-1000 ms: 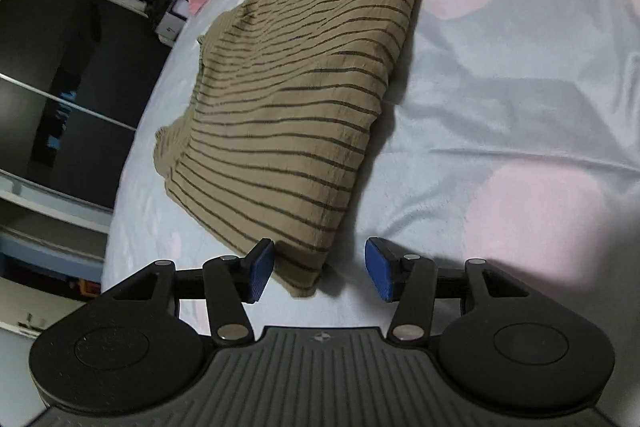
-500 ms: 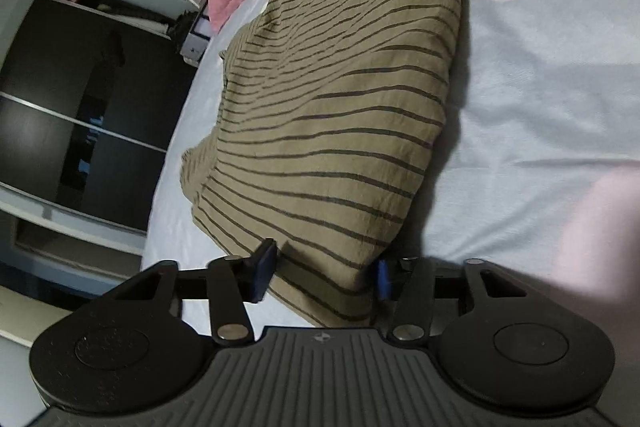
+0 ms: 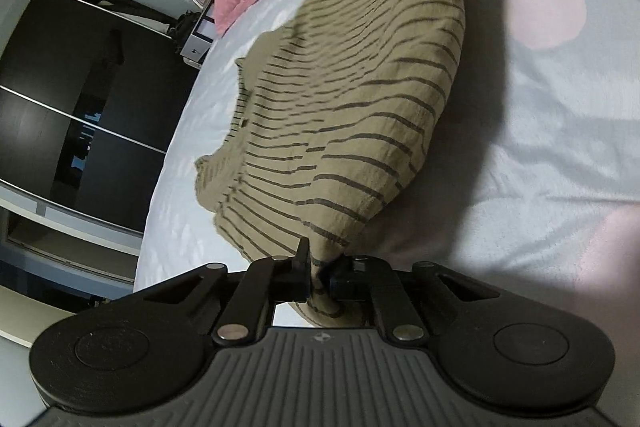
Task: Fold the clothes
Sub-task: 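Lift the hem with both tools and fold the shirt over toward the collar, then open both tools and release the folded shirt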
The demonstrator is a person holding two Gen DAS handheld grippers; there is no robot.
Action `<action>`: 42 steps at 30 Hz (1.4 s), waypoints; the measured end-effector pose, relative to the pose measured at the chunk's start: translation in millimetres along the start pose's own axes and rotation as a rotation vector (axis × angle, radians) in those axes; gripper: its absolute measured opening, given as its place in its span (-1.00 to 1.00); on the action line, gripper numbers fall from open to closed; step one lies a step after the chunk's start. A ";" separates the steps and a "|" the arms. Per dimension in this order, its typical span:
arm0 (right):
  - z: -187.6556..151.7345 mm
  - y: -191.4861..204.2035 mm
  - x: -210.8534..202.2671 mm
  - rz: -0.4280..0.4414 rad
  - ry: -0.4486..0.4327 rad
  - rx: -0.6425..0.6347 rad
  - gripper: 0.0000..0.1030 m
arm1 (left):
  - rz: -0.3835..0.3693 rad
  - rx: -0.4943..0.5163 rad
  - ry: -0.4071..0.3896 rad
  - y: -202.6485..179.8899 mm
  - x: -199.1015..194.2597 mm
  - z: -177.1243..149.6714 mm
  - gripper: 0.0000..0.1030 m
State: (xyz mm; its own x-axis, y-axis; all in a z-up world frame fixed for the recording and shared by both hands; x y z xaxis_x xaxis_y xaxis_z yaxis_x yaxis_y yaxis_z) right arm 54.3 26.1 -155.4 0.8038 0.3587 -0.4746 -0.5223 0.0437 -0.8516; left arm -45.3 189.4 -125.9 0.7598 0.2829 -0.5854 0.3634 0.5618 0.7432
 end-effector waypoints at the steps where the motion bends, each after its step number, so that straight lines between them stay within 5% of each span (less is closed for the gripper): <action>1: 0.7 -0.6 -6.8 0.007 -0.004 0.006 -0.91 | 0.003 0.002 -0.005 2.3 -5.8 -0.1 -0.92; 7: -0.9 -4.9 -48.9 0.049 -0.021 0.000 -0.91 | -0.012 -0.020 -0.007 9.7 -41.7 -10.5 -0.92; 21: -20.5 16.4 -177.9 0.267 -0.033 -0.077 -0.91 | -0.170 0.130 -0.052 -42.2 -161.4 -47.4 -0.93; 32: -22.8 43.4 -156.1 0.391 -0.016 -0.208 -0.90 | -0.315 0.208 0.011 -86.1 -146.2 -63.3 -0.89; 38: -19.3 45.3 -138.8 0.458 -0.004 -0.200 -0.83 | -0.447 0.090 0.076 -87.0 -136.1 -73.1 -0.63; 42: -20.4 38.0 -150.9 0.536 -0.019 -0.144 -0.41 | -0.524 0.022 0.078 -75.5 -142.4 -74.6 -0.16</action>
State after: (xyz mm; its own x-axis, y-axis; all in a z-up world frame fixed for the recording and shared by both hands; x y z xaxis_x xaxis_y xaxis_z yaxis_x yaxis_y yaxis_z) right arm -81.0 -45.5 -120.6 0.4299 0.3128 -0.8470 -0.8117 -0.2769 -0.5142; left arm -221.2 164.7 -122.8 0.4315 0.0263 -0.9017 0.6954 0.6270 0.3511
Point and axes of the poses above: each gripper's, at about its wrist camera, not at the fingertips, and x roughly the way its jaws point, y to its left, z to its top, the point moved 3 cm from there along x, roughly the way its jaws point, and after that the axes turned 3 degrees about -x, right-handed, at the moved point
